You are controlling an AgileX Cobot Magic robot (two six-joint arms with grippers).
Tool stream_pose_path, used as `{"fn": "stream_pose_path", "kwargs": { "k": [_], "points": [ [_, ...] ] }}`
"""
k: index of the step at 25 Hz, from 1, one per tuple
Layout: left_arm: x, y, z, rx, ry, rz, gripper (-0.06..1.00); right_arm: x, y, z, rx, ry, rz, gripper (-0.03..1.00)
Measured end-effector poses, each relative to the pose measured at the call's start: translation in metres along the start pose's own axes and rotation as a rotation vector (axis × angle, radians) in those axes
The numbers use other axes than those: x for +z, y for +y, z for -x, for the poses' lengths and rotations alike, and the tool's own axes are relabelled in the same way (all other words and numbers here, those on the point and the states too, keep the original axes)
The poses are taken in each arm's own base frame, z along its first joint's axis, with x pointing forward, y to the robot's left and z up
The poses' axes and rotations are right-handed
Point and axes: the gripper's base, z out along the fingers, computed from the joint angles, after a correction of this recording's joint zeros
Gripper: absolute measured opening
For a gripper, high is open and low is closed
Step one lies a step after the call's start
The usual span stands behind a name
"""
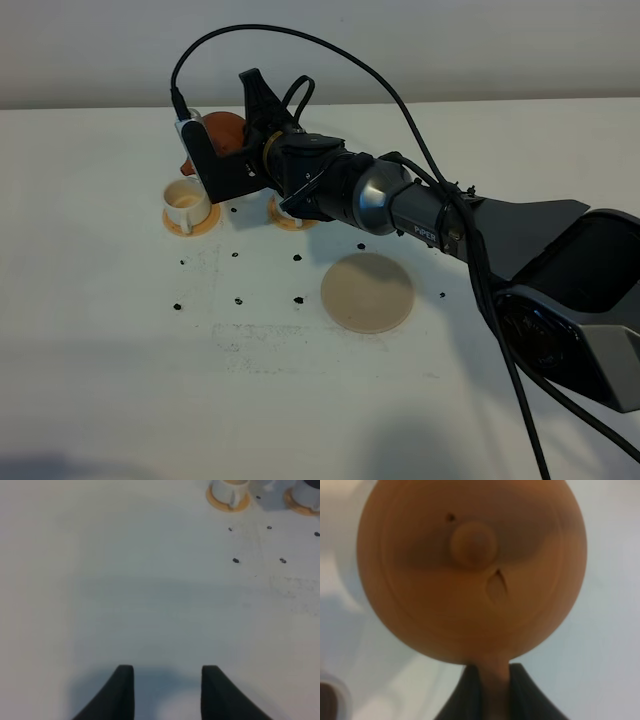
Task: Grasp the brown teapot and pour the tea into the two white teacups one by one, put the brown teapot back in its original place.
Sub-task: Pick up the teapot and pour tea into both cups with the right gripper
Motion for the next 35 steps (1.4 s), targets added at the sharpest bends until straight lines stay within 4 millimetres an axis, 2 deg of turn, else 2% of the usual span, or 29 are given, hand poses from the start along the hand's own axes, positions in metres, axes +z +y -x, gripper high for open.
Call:
{"fn": "stream_pose_path", "kwargs": {
  "k": [35],
  "points": [
    [0.0000, 0.0000, 0.0000, -0.001, 0.000, 0.000, 0.31, -0.0007, -0.0045, 0.0010, -0.152, 0.012, -0.049, 0.11]
  ]
}}
